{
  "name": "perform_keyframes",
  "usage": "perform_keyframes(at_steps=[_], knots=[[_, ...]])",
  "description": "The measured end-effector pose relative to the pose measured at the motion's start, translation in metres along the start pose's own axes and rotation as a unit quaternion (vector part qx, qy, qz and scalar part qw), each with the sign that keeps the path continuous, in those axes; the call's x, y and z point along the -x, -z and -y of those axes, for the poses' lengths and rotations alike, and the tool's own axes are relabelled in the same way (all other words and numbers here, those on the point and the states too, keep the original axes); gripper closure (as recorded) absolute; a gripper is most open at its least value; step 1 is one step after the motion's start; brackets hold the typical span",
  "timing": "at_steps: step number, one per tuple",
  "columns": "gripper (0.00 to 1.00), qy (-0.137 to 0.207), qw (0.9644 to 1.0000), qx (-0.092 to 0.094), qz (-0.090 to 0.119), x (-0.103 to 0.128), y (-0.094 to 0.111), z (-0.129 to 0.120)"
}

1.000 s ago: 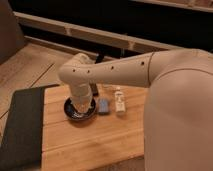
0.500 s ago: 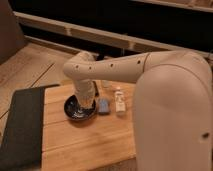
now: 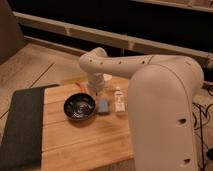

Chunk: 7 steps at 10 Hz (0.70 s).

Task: Push the eraser across the table

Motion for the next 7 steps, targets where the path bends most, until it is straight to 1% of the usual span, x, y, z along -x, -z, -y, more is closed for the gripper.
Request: perform_keyframes(at_steps=[1,2,4,5,6,7], knots=[[1.00,0.002,1.0000,0.000,0.001,-0.001,0.000,-0.002],[1.00,0.003,1.0000,-0.004,-0.004,-0.006,-0.004,0.000],[1.00,-0.005,0.9997,-0.020,-0.014,-0.009,-0.018,0.010],[1.00,-0.007,0.9995,-0.030,-0.008,-0.001,-0.022,0.020],[1.00,-0.006,0.9992,-0.038,0.005,0.011,-0.024,0.028],[1.00,0.000,0.9989,-0.040,0.026,0.026,-0.024,0.033]])
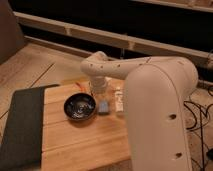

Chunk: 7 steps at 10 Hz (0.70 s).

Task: Push the eraser across the table

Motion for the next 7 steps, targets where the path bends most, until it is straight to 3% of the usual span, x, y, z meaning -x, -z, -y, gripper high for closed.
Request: perform_keyframes(at_steps=[1,3,4,7], knots=[[1.00,0.011,0.9993,0.008,0.035,0.023,0.003,0.000],[1.00,0.028,0.9967,0.024,0.073,0.045,0.010,0.000],[1.00,0.031,0.9956,0.030,0.083,0.051,0.012,0.001],[1.00,0.035,0.9956,0.029,0.082,0.050,0.012,-0.002]])
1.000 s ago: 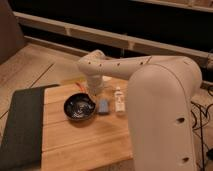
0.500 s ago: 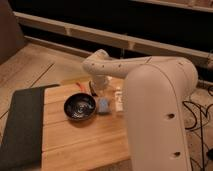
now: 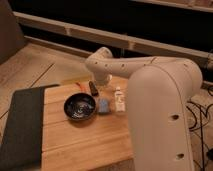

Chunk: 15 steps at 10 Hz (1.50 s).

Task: Push the eraser across the table

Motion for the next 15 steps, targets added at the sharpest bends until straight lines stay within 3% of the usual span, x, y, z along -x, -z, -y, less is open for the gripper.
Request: perform_keyframes(at_steps=[3,6,12,15], knots=[[1.00,0.014,0.9997,-0.010,-0.015,-0.006,-0.017,0.007],[1.00,0.033,0.9990,-0.006,-0.029,0.006,-0.042,0.008],[1.00,0.057,0.9947,0.050,-0.070,0.011,-0.095,-0.019],[1.00,0.063,0.9917,0.067,-0.090,0.010,-0.116,-0.022]])
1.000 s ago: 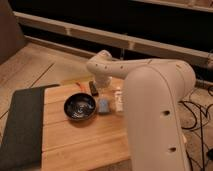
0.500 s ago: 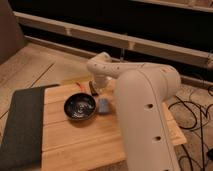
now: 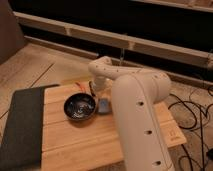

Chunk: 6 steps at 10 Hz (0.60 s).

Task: Push the eraser across the table

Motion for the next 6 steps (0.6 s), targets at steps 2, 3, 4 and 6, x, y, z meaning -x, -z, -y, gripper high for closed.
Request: perform_keyframes(at_steps=[2,3,4,6], knots=[[1.00,0.008,0.9998,0.010,-0.012,0.005,-0.013,0.004],[1.00,0.012,0.9997,0.014,-0.013,0.009,-0.017,0.005],[1.00,0.024,0.9995,0.022,-0.008,0.019,-0.020,0.006],[1.00,0.048,0.9982,0.032,0.013,0.040,-0.022,0.010]])
